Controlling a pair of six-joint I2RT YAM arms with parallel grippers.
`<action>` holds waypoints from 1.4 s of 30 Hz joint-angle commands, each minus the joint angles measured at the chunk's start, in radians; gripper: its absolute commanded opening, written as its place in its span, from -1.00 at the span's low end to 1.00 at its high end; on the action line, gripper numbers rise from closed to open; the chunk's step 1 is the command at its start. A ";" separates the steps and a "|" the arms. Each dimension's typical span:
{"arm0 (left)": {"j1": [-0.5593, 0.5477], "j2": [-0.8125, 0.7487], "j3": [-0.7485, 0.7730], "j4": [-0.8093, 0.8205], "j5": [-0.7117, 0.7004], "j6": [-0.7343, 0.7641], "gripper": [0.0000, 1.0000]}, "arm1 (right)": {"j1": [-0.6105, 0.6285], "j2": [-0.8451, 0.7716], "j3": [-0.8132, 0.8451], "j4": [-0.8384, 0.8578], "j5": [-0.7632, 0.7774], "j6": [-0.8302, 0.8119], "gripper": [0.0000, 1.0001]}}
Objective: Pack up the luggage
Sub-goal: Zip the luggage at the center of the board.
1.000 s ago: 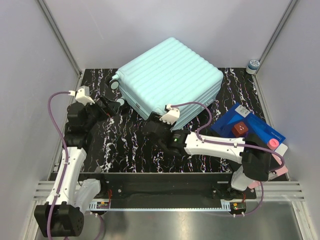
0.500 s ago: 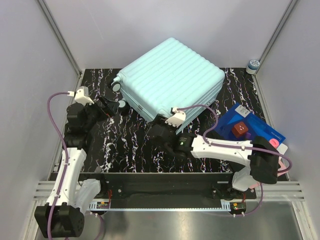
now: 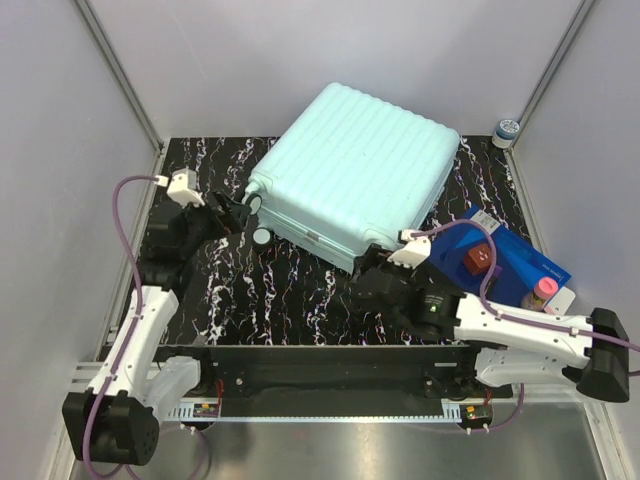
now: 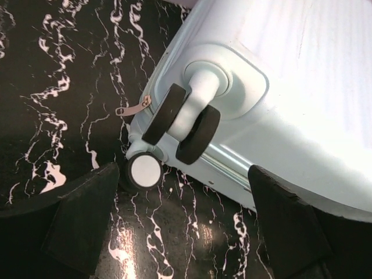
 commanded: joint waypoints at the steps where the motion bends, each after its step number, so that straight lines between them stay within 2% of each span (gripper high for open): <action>1: -0.069 0.072 0.091 0.094 -0.045 0.088 0.98 | 0.001 -0.120 -0.036 -0.019 0.107 -0.094 -1.00; 9: -0.155 0.215 0.205 0.082 -0.131 0.182 0.98 | 0.001 -0.282 -0.122 -0.039 0.122 -0.135 -1.00; 13: -0.193 0.259 0.233 0.041 -0.153 0.200 0.98 | 0.001 -0.282 -0.123 -0.041 0.137 -0.160 -1.00; 16: -0.233 0.226 0.204 0.016 -0.182 0.202 0.98 | 0.001 -0.272 -0.123 -0.039 0.143 -0.155 -1.00; 21: -0.239 0.176 0.145 -0.007 -0.225 0.203 0.97 | -0.001 -0.269 -0.129 -0.039 0.150 -0.144 -1.00; 34: -0.241 0.254 0.174 -0.045 -0.205 0.214 0.83 | -0.001 -0.225 -0.129 -0.039 0.140 -0.124 -1.00; 37: -0.242 0.279 0.182 -0.044 -0.187 0.211 0.75 | -0.001 -0.197 -0.131 -0.041 0.146 -0.117 -0.98; 39: -0.242 0.288 0.188 -0.042 -0.176 0.210 0.61 | -0.001 -0.180 -0.132 -0.039 0.142 -0.106 -0.98; 42: -0.244 0.304 0.196 -0.036 -0.165 0.205 0.23 | -0.001 -0.167 -0.132 -0.039 0.136 -0.086 -0.99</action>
